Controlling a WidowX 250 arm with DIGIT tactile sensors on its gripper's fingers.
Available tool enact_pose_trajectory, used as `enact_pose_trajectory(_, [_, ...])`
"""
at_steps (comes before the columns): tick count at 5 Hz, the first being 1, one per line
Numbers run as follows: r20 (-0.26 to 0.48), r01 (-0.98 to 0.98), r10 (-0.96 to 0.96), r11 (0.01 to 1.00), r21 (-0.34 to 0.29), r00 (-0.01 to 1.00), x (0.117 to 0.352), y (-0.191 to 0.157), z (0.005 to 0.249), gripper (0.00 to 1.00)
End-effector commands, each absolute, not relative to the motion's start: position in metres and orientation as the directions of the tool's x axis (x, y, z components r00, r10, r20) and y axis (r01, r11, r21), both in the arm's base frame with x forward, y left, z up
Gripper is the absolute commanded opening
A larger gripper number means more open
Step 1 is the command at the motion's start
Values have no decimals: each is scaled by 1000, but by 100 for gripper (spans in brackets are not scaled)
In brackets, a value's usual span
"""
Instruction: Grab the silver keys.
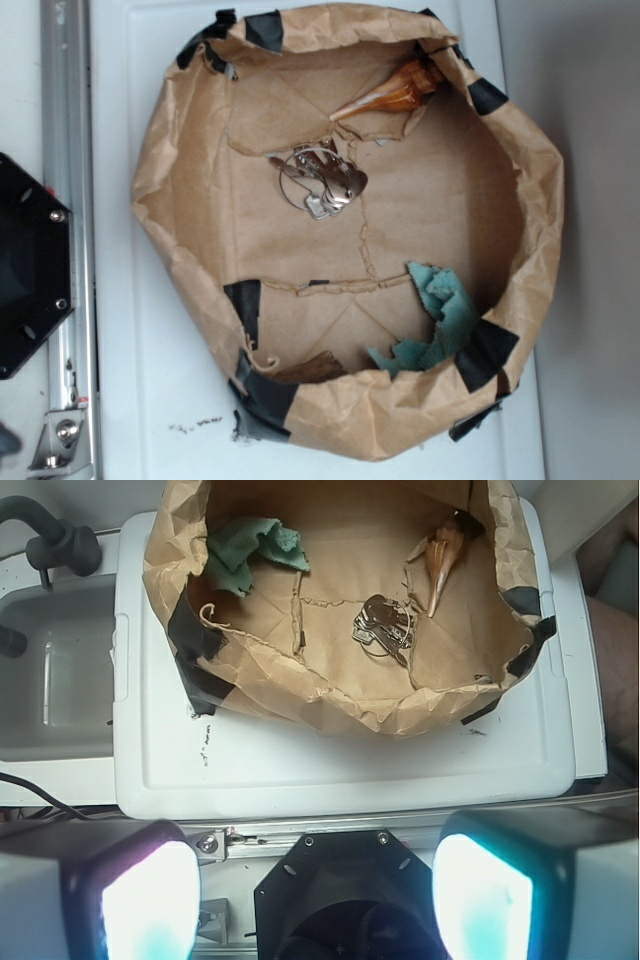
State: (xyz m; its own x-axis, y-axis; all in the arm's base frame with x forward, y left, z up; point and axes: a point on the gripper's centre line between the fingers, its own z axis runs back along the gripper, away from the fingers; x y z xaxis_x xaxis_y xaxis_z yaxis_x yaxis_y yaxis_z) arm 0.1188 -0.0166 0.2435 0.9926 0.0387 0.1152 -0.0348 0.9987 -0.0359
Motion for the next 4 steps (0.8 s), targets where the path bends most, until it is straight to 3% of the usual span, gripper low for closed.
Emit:
enact_pose_trajectory(1, [115, -35, 39, 999, -36, 993, 119, -17, 243, 100])
enact_pose_trajectory(2, [177, -102, 111, 993, -59, 978, 150, -20, 243, 100])
enact_pose_trajectory(4, [196, -156, 165, 986, -62, 967, 199, -2, 234, 100])
